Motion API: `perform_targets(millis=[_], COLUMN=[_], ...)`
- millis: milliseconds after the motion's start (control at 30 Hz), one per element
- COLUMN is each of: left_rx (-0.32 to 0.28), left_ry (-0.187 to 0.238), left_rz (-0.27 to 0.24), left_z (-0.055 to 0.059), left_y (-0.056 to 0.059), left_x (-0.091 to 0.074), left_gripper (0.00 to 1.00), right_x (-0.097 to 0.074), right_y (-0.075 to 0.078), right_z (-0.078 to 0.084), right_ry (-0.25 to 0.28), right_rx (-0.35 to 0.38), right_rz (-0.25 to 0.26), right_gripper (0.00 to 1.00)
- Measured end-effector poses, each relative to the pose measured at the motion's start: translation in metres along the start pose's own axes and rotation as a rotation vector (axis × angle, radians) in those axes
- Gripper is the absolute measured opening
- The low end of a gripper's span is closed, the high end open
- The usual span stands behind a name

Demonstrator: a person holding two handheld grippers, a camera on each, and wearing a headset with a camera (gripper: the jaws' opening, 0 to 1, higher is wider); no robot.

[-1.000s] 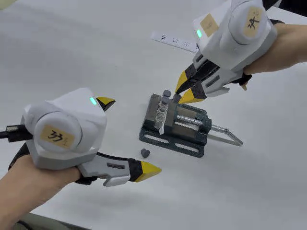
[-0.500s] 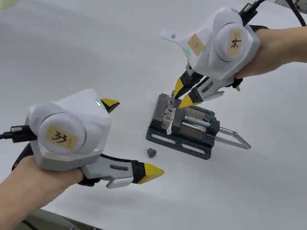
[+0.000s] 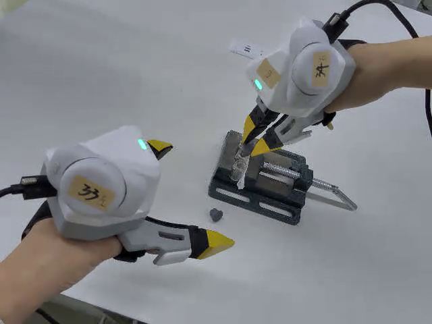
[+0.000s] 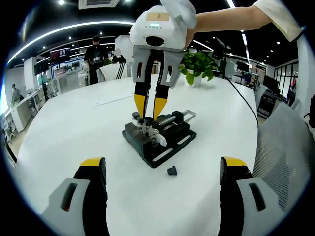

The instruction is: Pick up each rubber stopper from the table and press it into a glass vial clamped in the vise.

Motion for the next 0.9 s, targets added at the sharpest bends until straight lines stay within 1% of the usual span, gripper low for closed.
perform_targets(millis=[167,200,233,300,400,500,567,700,833,900], left_rx=[-0.008,-0.008,-0.009,-0.011,-0.012,-0.012,-0.013,-0.017,-0.020,-0.022], left_ry=[-0.007,-0.006,-0.006,-0.007,-0.007,-0.006,-0.006,-0.007,-0.007,-0.006], left_rz=[0.005,0.005,0.006,0.006,0.008,0.009,0.009,0.007,0.008,0.007], left_z=[0.0039,0.0040,0.0040,0.0044,0.0038,0.0034,0.0037,0.0050,0.0060,0.0066], left_y=[0.0003,0.0002,0.0003,0.0002,0.0009,0.0010,0.0008,0.0010,0.0014,0.0012], left_x=[0.0008,0.0009,0.0010,0.0014,0.0021,0.0021,0.0019,0.0012,0.0005,0.0005], left_gripper=[0.95,0.95,0.95,0.94,0.94,0.94,0.94,0.93,0.93,0.93], right_x=[0.0020,0.0017,0.0017,0.0019,0.0027,0.0047,0.0032,0.0039,0.0044,0.0051], right_y=[-0.0007,0.0002,0.0011,0.0010,0.0021,0.0024,0.0022,0.0028,0.0028,0.0027], right_z=[0.0021,0.0006,0.0010,0.0008,0.0000,0.0022,0.0017,0.0012,0.0016,0.0014], right_ry=[-0.021,-0.012,-0.015,-0.015,-0.008,-0.021,-0.018,-0.026,-0.050,-0.067], right_rx=[-0.005,0.006,0.011,0.004,0.013,0.007,0.024,0.026,0.011,-0.009], right_rz=[-0.012,-0.013,-0.013,-0.012,-0.012,-0.019,-0.023,-0.033,-0.050,-0.062], right_gripper=[0.04,0.04,0.04,0.04,0.04,0.04,0.04,0.04,0.04,0.04])
Point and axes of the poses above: the centre of the closed fingertips' face, and the gripper's own axes: x roughly forward along the fingers, y roughly to its right, z roughly out of its underside, the point moved 1 cm from there along -x, roughly backward along the fingers, and after that the axes turned 4 degrees about -x, right-handed, at the moved point
